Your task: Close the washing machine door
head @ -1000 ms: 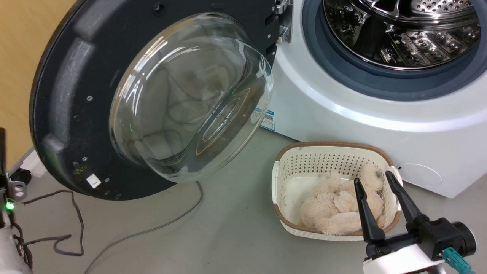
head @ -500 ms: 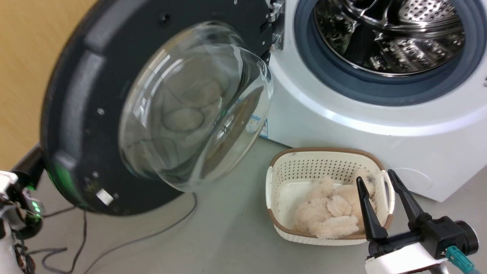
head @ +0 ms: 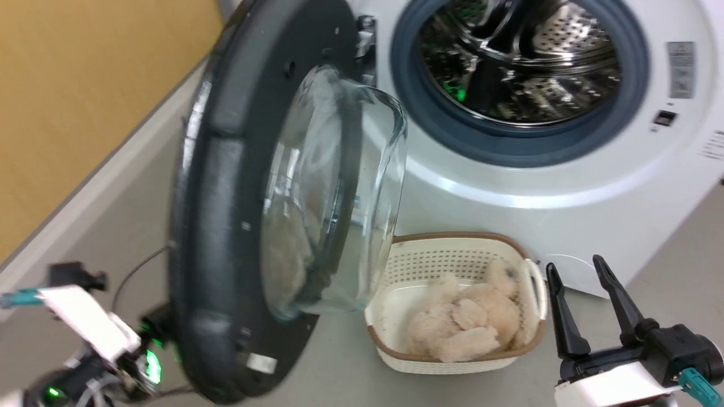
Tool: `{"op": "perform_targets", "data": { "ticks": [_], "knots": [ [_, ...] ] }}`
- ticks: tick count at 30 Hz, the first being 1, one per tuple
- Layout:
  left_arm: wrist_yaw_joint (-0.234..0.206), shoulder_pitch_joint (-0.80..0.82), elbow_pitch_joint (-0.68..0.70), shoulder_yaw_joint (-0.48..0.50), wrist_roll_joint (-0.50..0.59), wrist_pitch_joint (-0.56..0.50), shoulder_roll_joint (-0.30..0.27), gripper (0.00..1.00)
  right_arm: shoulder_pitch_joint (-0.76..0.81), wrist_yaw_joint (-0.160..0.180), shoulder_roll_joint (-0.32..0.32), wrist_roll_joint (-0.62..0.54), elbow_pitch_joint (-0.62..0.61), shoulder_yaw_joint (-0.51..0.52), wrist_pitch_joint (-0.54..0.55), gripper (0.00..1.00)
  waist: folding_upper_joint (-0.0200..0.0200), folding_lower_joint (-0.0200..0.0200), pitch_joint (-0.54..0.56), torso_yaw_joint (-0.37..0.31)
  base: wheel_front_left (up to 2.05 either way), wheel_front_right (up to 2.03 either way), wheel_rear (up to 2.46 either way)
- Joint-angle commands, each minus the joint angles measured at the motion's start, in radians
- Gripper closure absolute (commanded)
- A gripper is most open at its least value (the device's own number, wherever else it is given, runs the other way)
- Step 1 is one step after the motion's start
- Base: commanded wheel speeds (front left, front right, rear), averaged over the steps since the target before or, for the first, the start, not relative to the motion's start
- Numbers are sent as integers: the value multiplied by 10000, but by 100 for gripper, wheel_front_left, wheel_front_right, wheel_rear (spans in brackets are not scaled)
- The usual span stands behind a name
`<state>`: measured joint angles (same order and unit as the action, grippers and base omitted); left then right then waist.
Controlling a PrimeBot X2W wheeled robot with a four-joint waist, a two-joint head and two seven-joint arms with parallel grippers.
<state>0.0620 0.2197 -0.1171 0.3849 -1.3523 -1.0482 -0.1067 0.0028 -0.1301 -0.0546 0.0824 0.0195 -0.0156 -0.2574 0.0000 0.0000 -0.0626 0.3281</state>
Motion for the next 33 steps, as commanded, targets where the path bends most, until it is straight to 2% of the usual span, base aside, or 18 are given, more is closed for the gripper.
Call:
{"op": "perform_targets", "data": {
  "ticks": [1, 7, 12, 20, 26, 33],
  "knots": [
    [-111, -317, 346, -221, -109, -135, 188, 100, 120, -6, 37, 78, -26, 34, -44, 0, 0, 0, 64, -292, 0, 0, 0],
    [-617, -1204, 1595, -1192, -598, -249, 509, 100, 52, -6, 41, 155, -65, -23, -44, 0, 0, 0, -96, -1193, 0, 0, 0],
    [-793, -1517, 1915, -2200, -1133, 319, 557, 100, -79, -6, 42, 125, -108, -43, -44, 0, 0, 0, -399, -2144, 0, 0, 0],
    [-379, -1283, 1347, -3982, -1856, 2344, 563, 100, -287, -6, 42, 201, -190, -109, -44, 0, 0, 0, -1085, -4008, 0, 0, 0],
    [8, -604, 526, -4709, -2130, 3769, 563, 100, -414, -6, 43, 361, -209, -197, -44, 0, 0, 0, -1421, -5075, 0, 0, 0],
    [262, 463, -460, -5174, -2464, 5896, 564, 100, -465, -6, 43, 598, -221, -251, -44, 0, 0, 0, -1687, -6033, 0, 0, 0]
  ]
}}
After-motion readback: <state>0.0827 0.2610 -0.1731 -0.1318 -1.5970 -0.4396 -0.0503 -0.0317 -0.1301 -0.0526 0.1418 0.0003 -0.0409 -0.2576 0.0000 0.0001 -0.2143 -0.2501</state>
